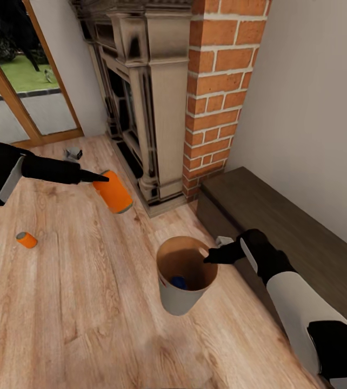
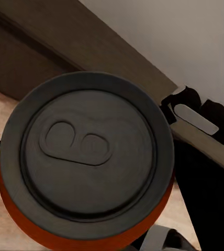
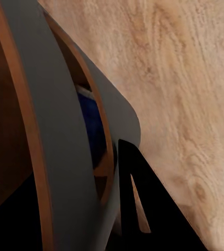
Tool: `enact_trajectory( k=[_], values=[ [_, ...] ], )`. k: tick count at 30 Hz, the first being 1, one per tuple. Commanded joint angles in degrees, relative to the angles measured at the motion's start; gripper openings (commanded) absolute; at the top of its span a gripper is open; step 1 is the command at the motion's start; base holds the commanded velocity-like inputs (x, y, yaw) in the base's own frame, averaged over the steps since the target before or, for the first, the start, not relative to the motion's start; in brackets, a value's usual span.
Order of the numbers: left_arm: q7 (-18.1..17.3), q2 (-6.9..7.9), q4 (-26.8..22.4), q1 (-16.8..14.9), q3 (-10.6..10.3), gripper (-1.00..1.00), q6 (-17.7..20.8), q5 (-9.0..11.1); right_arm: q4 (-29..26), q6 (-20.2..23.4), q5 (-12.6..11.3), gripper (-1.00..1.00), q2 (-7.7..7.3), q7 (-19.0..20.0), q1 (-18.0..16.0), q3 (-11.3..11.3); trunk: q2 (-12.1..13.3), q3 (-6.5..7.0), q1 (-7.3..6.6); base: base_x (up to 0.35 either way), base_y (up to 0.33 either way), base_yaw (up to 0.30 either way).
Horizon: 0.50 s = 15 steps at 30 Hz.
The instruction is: Put the three can of soda from the living room inside the tash can in the kitchen.
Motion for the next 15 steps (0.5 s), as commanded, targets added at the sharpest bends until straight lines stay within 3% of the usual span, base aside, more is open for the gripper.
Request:
enact_trajectory(
  k=[1, 5, 8, 9, 11, 12, 14, 15],
  values=[
    [1.3, -1.46, 0.6, -0.2, -0.2, -1.00, 0.0, -0.1, 0.1, 0.3, -0.9, -1.00, 0.28, 0.0, -0.1, 0.1, 0.4, 0.19, -0.23, 0.000, 0.000, 0.000],
    [5.7, -5.76, 1.3, -0.4, -0.3, -1.00, 0.0, -0.1, 0.6, 0.3, -0.9, -1.00, 1.12, -0.3, -0.3, 0.2, 2.0, 0.91, -1.11, 0.000, 0.000, 0.000],
    [11.4, -10.86, 1.5, -0.4, -1.0, -1.00, 0.0, -0.1, 0.8, 0.3, -0.8, -1.00, 1.83, -0.4, -0.3, 0.8, 3.2, 1.44, -1.77, 0.000, 0.000, 0.000],
    [12.6, -11.76, 1.5, -0.4, -1.4, -1.00, 0.0, -0.1, 0.8, 0.3, -0.8, -1.00, 1.89, -0.4, -0.3, 1.0, 3.6, 1.62, -1.99, 0.000, 0.000, 0.000],
    [16.9, -14.90, 1.6, -0.2, -4.0, -1.00, 0.0, -0.1, 1.1, 0.3, -0.8, -1.00, 2.03, -0.5, -0.3, 1.8, 4.4, 1.98, -2.42, 0.000, 0.000, 0.000],
    [17.9, -15.70, 1.6, -0.2, -4.7, -1.00, 0.0, -0.1, 1.2, 0.3, -0.8, -1.00, 2.05, -0.5, -0.3, 1.9, 4.8, 2.16, -2.64, 0.000, 0.000, 0.000],
    [21.8, -19.10, 1.6, 0.0, -6.9, -1.00, 0.0, -0.1, 1.7, 0.3, -0.7, -1.00, 2.11, -0.6, -0.3, 2.2, 5.6, 2.52, -3.08, 0.000, 0.000, 0.000],
    [23.0, -19.85, 1.6, 0.1, -7.3, -1.00, 0.0, -0.1, 1.8, 0.3, -0.7, -1.00, 2.12, -0.6, -0.3, 2.3, 5.6, 2.52, -3.08, 0.000, 0.000, 0.000]
  ],
)
